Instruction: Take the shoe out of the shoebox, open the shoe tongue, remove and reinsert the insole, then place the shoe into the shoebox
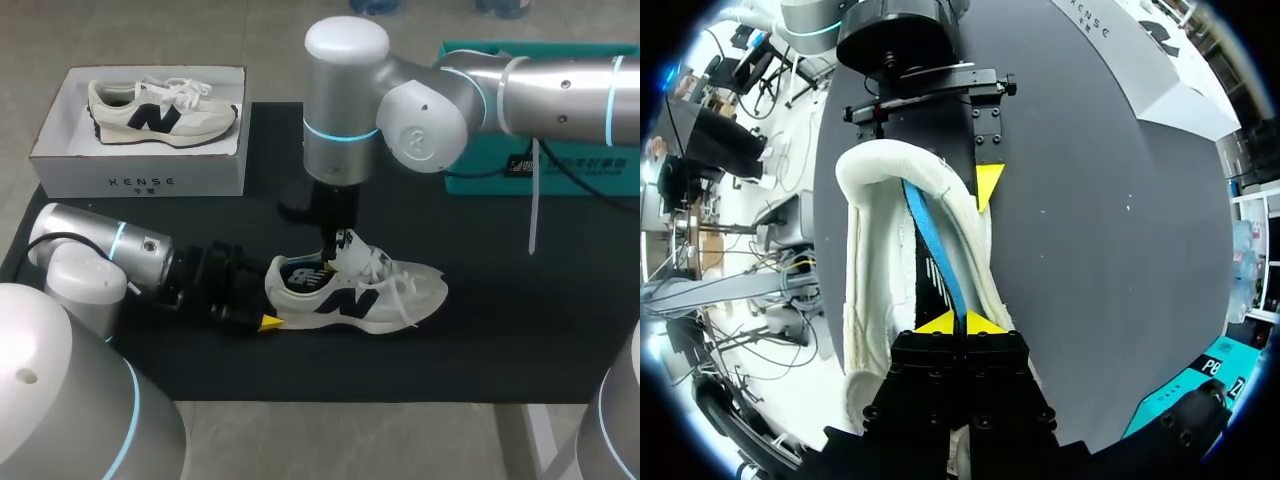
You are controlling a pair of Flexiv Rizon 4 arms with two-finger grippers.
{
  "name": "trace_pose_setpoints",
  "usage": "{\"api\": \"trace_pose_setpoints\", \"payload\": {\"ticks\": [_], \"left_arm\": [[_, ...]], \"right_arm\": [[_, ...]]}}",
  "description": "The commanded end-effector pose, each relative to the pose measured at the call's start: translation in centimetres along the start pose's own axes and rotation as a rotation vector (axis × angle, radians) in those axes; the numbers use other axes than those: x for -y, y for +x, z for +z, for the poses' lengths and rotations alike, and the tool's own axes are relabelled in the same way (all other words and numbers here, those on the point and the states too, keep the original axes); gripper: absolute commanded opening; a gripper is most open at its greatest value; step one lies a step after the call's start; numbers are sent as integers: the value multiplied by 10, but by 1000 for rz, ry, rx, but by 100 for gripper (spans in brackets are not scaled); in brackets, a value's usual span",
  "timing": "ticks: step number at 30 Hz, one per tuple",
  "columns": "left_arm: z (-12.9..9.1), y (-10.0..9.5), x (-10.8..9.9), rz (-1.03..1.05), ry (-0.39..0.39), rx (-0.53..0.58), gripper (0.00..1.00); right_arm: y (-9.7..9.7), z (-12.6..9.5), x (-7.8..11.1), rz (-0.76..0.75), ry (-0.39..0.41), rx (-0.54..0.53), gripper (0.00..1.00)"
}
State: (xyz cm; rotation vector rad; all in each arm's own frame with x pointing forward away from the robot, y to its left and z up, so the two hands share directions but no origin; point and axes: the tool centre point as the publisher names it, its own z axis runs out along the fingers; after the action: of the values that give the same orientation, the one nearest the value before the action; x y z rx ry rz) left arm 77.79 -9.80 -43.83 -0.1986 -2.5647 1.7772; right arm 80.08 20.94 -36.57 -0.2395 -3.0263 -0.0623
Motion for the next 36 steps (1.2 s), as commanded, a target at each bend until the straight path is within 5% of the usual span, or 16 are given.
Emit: {"api": "trace_pose_setpoints", "payload": {"ticks": [1, 12, 17, 27, 33, 34, 35, 36], "left_arm": [[2, 2, -2, 1, -2, 1, 0], [2, 2, -2, 1, -2, 1, 0], [2, 2, -2, 1, -2, 1, 0], [2, 2, -2, 1, -2, 1, 0], [2, 2, -2, 1, -2, 1, 0], [2, 2, -2, 1, -2, 1, 0], [2, 2, -2, 1, -2, 1, 0], [2, 2, -2, 1, -2, 1, 0]], "right_arm": [[3, -4, 10, 16, -25, 10, 0], [3, -10, 21, 37, -115, 35, 0], [1, -6, 14, 19, -137, 32, 27], [-4, -6, -5, -26, -167, 26, 35], [-3, -6, -14, -44, -166, 18, 32], [-3, -5, -15, -45, -166, 16, 22], [-3, -5, -14, -46, -170, 13, 0], [-4, -4, -13, -46, -177, 10, 0]]}}
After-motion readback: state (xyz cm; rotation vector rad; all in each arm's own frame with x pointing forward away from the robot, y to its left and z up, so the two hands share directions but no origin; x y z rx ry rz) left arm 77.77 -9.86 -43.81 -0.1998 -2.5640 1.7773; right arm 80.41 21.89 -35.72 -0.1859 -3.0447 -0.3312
